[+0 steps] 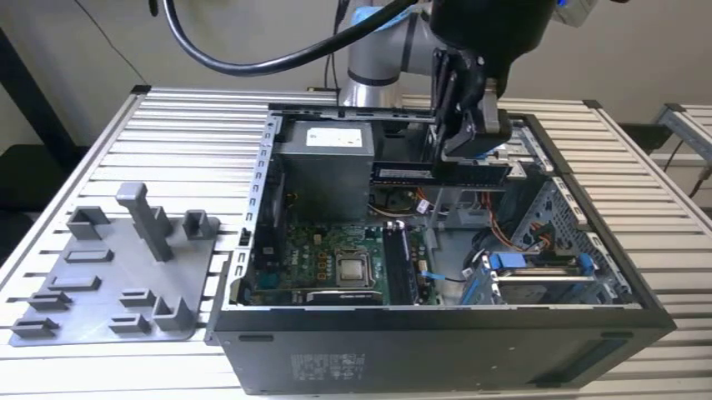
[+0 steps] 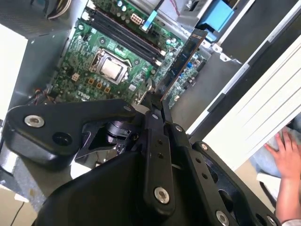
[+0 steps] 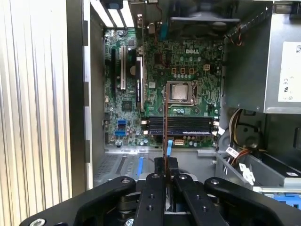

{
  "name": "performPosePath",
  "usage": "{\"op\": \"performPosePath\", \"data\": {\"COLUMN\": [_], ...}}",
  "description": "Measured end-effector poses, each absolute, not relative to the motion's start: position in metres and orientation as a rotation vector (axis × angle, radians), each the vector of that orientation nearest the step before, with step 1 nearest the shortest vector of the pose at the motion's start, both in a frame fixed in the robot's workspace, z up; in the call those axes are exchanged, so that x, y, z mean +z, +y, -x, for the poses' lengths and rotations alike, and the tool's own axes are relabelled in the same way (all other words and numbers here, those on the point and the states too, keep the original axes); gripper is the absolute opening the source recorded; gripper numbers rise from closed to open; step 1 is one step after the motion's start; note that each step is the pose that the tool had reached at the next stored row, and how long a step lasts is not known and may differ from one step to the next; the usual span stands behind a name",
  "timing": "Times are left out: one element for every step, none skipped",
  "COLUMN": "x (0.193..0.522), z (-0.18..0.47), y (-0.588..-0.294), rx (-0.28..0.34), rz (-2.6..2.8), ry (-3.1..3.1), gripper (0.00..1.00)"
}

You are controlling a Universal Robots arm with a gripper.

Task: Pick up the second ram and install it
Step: 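Pick up the second ram and move it above second insertion slot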

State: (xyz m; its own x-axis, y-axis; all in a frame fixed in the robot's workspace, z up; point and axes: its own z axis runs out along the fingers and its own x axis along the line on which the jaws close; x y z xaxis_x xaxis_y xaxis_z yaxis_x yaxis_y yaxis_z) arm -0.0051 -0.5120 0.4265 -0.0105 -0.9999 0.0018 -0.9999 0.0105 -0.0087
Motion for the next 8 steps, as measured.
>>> {"op": "performPosePath", "data": {"x": [0.4265,0.4264,0.4265,0.4264,0.4264,0.4265,0.4265,0.4265], "z": [0.0045,0.0042,0.0042,0.0042,0.0041,0.0040,0.0041,0.0040], "y": [-0.5120,-0.5120,-0.5120,-0.5120,-0.5120,-0.5120,-0.5120,-0.5117], "rx": [-0.012,-0.012,-0.012,-0.012,-0.012,-0.012,-0.012,-0.012], "rz": [2.206,2.206,2.206,2.206,2.206,2.206,2.206,2.206], "ry": [2.230,2.230,2.230,2.230,2.230,2.230,2.230,2.230], "gripper": [0.14,0.14,0.14,0.14,0.14,0.14,0.14,0.14]}}
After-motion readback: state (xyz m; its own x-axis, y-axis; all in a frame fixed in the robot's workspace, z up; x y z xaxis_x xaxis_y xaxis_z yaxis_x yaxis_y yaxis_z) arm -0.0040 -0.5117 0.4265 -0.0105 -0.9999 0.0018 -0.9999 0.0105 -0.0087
